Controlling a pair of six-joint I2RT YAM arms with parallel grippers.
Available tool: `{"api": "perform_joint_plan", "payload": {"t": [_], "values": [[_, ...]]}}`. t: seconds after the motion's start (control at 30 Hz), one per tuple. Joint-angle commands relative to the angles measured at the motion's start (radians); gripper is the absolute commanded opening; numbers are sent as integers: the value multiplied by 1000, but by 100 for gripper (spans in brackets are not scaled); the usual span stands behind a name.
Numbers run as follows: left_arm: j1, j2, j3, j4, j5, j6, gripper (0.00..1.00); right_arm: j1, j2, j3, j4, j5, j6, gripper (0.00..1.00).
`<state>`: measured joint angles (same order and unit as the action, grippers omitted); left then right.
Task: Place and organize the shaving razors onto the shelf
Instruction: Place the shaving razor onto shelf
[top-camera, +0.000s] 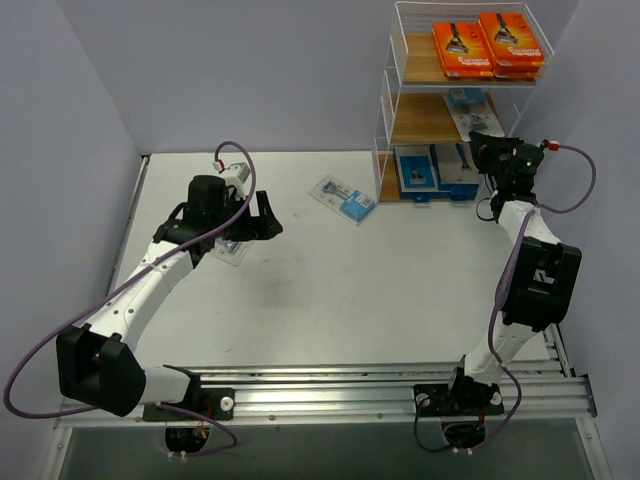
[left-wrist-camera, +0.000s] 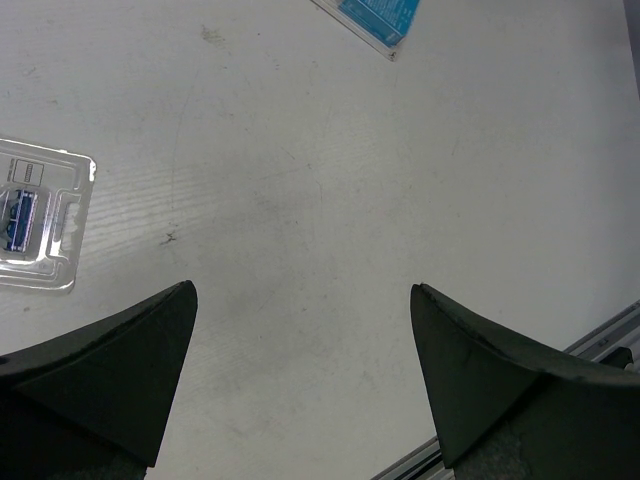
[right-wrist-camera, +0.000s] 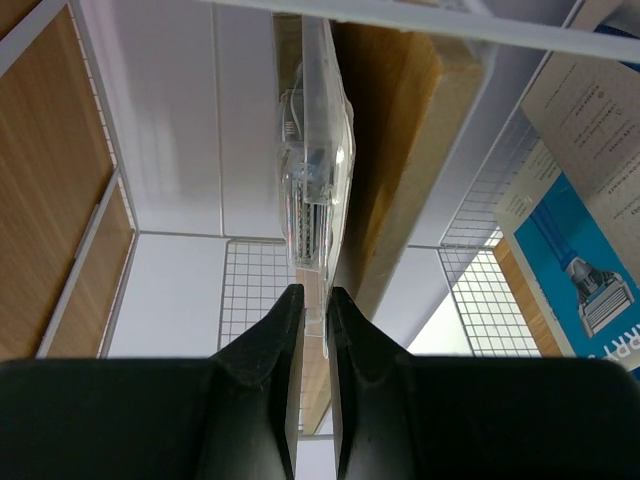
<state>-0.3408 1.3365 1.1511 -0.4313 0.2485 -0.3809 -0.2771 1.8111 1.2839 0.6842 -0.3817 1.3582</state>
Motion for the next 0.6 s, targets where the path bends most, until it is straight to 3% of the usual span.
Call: {"api": "perform_joint_plan", "payload": {"t": [0.0, 0.57], "values": [[-4, 7, 44, 12, 21, 0, 97, -17, 7, 37, 74, 9, 5, 0], [-4, 21, 42, 17, 31, -4, 97, -40, 53, 75, 72, 4, 9, 0]]}}
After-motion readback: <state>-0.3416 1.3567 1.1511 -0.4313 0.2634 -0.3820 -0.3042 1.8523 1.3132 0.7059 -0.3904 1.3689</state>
